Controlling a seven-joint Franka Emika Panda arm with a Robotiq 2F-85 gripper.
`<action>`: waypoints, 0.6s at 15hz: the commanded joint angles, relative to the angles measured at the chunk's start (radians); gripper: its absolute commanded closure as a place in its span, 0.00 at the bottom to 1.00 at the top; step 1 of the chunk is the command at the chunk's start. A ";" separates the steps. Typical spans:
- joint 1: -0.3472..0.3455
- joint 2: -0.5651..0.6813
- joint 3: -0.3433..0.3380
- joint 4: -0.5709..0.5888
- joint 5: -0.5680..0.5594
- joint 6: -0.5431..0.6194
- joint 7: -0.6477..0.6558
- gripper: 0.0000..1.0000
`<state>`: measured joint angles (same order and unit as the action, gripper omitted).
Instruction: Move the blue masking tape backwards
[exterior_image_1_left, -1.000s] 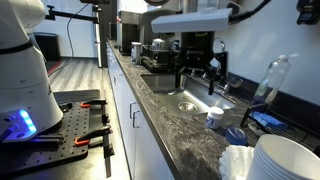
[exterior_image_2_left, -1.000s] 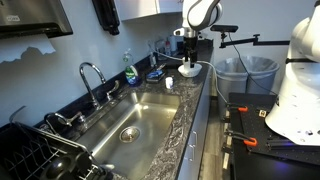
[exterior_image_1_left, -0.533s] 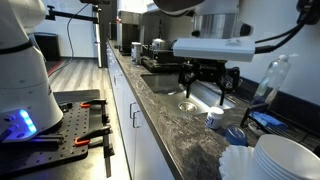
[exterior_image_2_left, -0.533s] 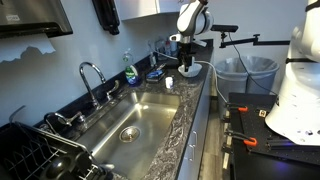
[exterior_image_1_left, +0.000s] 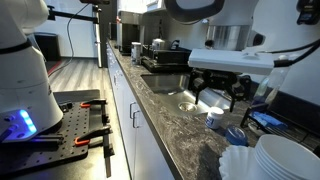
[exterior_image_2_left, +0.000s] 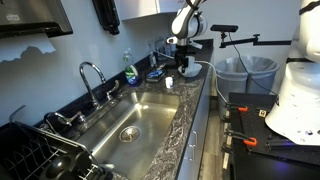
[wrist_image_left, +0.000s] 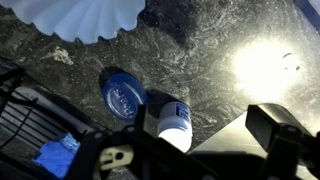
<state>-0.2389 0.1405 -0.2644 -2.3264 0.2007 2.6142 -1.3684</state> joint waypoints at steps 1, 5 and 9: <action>-0.031 0.022 0.020 0.014 -0.036 -0.004 0.033 0.00; -0.065 0.071 0.047 0.040 0.025 0.027 0.003 0.00; -0.105 0.128 0.087 0.090 0.076 0.063 -0.002 0.00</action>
<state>-0.3085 0.2200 -0.2146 -2.2873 0.2370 2.6391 -1.3613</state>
